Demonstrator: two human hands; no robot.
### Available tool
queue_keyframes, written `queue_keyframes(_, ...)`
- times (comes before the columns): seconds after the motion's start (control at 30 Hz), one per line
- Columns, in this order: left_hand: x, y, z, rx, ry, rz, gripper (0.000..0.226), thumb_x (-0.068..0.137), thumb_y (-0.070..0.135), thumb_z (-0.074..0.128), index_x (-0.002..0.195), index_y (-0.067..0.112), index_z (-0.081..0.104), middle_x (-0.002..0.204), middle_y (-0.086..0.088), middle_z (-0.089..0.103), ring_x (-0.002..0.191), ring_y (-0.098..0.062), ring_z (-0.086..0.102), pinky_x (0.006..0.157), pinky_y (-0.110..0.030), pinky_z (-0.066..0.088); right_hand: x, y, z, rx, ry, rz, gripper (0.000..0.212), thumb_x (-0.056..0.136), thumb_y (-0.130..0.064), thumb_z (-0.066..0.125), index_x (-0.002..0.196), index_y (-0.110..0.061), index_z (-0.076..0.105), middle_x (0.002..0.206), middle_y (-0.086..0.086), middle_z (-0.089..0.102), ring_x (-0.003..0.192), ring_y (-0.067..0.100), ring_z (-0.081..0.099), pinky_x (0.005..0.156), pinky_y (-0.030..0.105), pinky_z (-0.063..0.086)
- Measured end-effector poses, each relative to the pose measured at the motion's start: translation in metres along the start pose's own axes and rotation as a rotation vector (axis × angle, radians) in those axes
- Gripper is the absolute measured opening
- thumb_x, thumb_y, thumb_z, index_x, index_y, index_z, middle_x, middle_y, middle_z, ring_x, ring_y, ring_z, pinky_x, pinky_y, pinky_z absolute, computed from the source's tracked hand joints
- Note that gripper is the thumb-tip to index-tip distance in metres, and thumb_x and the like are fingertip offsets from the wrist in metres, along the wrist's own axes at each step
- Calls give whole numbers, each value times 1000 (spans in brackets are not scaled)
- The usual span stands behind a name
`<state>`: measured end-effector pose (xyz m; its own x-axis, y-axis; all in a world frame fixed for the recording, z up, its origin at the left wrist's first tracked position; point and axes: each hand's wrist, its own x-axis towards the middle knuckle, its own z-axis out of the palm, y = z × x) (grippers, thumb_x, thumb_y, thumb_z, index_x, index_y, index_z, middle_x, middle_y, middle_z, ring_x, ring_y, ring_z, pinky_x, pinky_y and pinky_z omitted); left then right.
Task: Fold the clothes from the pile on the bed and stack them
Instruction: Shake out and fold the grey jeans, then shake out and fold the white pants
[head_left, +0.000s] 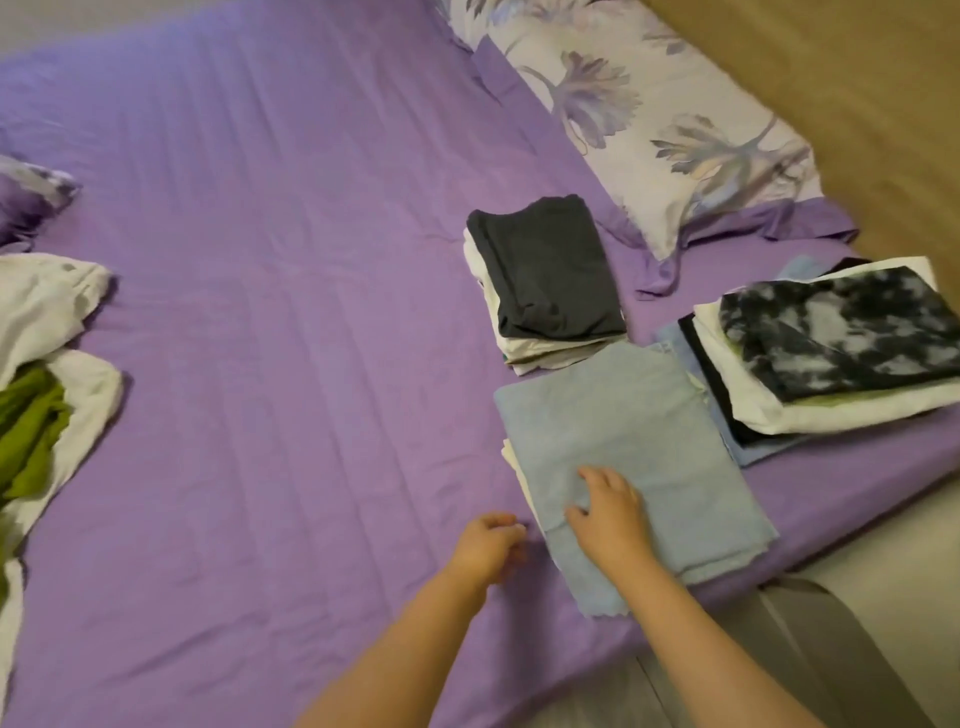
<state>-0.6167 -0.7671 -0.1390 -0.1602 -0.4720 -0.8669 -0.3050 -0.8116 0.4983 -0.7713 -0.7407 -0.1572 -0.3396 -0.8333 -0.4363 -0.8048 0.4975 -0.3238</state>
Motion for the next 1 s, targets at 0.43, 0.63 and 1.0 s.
queue_keyframes(0.43, -39, -80, -134, 122, 212, -4, 30, 96, 13, 54, 124, 2, 54, 75, -1, 54, 57, -8, 48, 43, -11, 36, -49, -125, 60, -247, -211, -301, 48, 97, -36, 43, 143, -26, 36, 140, -2, 48, 132, 16, 40, 103, 28, 33)
queue_keyframes(0.63, -61, -134, -205, 20, 324, -1, 30, 93, 14, 59, 120, 1, 57, 77, -1, 55, 57, -8, 49, 42, -10, 35, -86, -192, 107, -282, -292, -448, 46, 98, -38, 42, 141, -25, 38, 142, -1, 45, 133, 16, 38, 106, 25, 31)
queue_keyframes(1.0, -143, -249, -381, -96, 490, -11, 31, 92, 13, 59, 120, -2, 60, 94, -9, 60, 87, -17, 56, 88, -32, 49, -186, -341, 191, -329, -414, -590, 41, 101, -32, 41, 139, -18, 45, 141, 3, 49, 130, 17, 45, 103, 26, 34)
